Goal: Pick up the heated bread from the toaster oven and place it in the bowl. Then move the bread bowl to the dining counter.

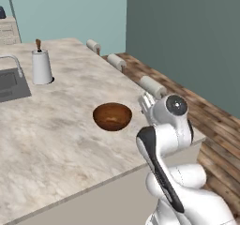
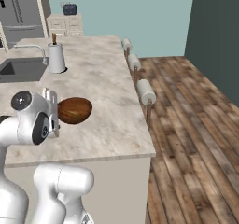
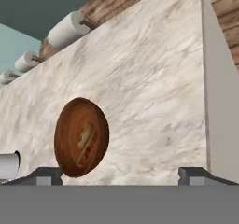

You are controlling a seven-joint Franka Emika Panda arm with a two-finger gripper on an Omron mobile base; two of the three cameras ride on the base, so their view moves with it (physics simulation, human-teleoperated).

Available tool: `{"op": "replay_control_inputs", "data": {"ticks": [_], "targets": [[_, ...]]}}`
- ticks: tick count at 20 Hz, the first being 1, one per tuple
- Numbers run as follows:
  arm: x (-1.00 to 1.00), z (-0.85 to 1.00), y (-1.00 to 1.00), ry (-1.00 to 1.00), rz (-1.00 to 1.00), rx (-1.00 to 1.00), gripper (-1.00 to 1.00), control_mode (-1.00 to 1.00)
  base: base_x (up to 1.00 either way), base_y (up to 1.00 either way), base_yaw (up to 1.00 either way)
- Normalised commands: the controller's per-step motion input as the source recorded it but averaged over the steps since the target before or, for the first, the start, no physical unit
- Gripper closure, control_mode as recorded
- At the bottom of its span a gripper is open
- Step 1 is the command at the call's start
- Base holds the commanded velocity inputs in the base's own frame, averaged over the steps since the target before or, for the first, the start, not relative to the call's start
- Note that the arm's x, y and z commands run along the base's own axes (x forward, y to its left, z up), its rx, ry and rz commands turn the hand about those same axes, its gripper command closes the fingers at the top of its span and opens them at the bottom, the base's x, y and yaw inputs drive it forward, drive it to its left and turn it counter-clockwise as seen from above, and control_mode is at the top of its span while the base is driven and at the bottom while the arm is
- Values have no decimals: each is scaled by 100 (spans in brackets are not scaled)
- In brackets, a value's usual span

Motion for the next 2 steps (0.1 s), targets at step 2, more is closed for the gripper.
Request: {"op": "replay_control_inputs", "data": {"ticks": [2], "targets": [[20,10,0,6,0,1,-100,-100,0,0,0]]}}
